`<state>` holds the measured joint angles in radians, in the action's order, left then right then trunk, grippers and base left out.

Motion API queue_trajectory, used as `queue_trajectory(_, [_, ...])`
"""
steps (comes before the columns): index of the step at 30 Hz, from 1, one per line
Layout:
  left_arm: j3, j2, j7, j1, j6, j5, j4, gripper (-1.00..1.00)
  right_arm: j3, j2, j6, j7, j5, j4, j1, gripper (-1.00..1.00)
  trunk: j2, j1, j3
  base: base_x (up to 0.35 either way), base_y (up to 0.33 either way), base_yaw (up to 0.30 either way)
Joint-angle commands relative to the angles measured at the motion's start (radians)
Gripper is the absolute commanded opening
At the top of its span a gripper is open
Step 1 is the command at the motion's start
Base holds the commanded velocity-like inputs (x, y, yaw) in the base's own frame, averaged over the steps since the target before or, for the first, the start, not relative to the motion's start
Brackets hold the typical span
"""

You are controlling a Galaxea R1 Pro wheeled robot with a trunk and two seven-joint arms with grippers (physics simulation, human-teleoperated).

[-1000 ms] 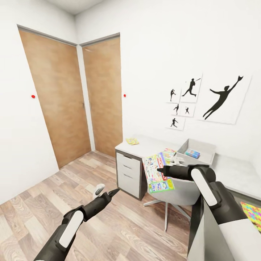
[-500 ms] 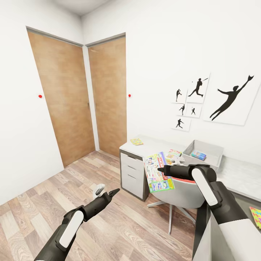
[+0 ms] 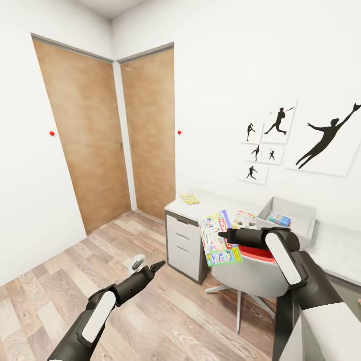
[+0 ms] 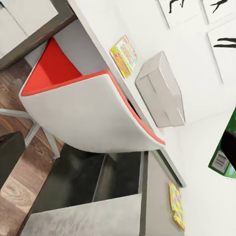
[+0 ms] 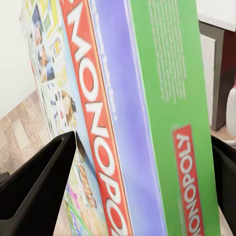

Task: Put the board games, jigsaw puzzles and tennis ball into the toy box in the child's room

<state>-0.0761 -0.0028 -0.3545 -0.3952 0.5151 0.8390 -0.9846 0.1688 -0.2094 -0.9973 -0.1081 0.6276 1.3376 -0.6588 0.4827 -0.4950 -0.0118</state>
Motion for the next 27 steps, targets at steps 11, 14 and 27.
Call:
queue_trajectory(11, [0.001, 0.001, -0.001, -0.001, 0.006, 0.007, -0.003, 1.0, 0.0, -0.001, -0.003, -0.01, -0.008, 0.0, -0.001, -1.0, 0.001, -0.001, -0.001, 0.325, 0.0, 0.0])
queue_trajectory(14, [0.001, 0.001, -0.001, -0.001, 0.007, 0.007, -0.003, 1.0, 0.0, -0.001, -0.003, -0.01, -0.008, 0.0, -0.001, -1.0, 0.001, -0.001, -0.001, 0.333, 0.03, 0.0])
queue_trajectory(27, [0.002, 0.001, -0.001, -0.001, 0.009, 0.008, -0.005, 1.0, 0.0, -0.001, -0.003, -0.01, -0.007, 0.0, -0.001, -1.0, 0.001, -0.001, -0.001, 0.298, 0.177, 0.0])
